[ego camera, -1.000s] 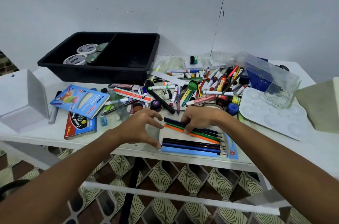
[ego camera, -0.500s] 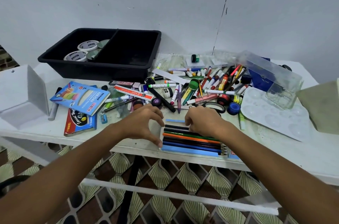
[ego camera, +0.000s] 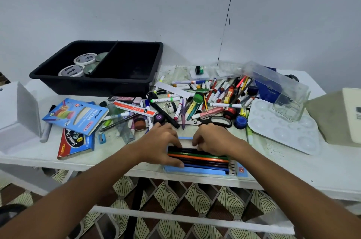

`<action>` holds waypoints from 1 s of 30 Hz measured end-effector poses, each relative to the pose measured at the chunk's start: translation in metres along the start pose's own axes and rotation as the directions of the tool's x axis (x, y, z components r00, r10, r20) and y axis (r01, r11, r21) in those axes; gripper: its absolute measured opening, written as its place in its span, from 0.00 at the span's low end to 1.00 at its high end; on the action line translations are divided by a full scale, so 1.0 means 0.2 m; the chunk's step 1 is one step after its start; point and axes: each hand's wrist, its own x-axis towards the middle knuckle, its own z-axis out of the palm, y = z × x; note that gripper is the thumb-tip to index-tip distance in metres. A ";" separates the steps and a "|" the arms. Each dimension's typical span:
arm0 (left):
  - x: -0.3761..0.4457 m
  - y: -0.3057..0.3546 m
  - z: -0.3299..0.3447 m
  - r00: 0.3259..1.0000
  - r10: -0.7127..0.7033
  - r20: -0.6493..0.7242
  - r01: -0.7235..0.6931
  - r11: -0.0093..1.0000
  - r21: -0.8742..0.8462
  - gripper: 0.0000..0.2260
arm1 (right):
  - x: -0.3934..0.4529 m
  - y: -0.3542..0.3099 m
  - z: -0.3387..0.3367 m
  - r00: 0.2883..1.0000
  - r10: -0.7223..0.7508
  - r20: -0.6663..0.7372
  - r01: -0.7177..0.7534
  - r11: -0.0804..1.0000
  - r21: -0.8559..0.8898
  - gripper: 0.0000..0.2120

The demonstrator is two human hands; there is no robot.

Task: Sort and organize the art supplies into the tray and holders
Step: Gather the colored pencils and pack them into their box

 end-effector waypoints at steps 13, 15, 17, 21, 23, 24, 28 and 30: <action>0.42 0.04 -0.11 0.963 -0.025 -0.268 -0.007 0.993 -0.115 0.18 | -0.04 0.33 -0.26 0.949 0.131 -0.286 0.012 0.892 0.451 0.03; 0.56 0.07 -0.13 0.946 -0.060 -0.319 0.016 0.990 -0.141 0.18 | -0.06 0.42 -0.30 0.919 0.192 -0.345 0.003 0.871 0.492 0.04; 0.70 0.12 -0.15 0.930 -0.117 -0.348 0.065 0.985 -0.157 0.20 | -0.07 0.52 -0.33 0.882 0.262 -0.392 -0.016 0.847 0.532 0.05; 0.97 0.23 -0.14 0.917 -0.227 -0.328 0.216 0.974 -0.070 0.15 | -0.06 0.68 -0.34 0.782 0.413 -0.467 -0.004 0.752 0.659 0.06; 1.05 0.26 -0.11 0.916 -0.268 -0.298 0.277 0.961 -0.012 0.16 | -0.04 0.75 -0.33 0.741 0.468 -0.482 0.005 0.713 0.701 0.06; 1.08 0.28 -0.10 0.912 -0.282 -0.299 0.296 0.955 0.000 0.16 | -0.04 0.77 -0.32 0.728 0.493 -0.476 0.002 0.693 0.721 0.06; 1.13 0.31 -0.08 0.901 -0.302 -0.310 0.331 0.943 0.043 0.15 | 0.00 0.84 -0.32 0.716 0.556 -0.422 -0.006 0.609 0.793 0.08; 1.13 0.32 -0.07 0.900 -0.318 -0.299 0.339 0.940 0.022 0.14 | 0.02 0.85 -0.32 0.705 0.580 -0.407 -0.002 0.576 0.818 0.09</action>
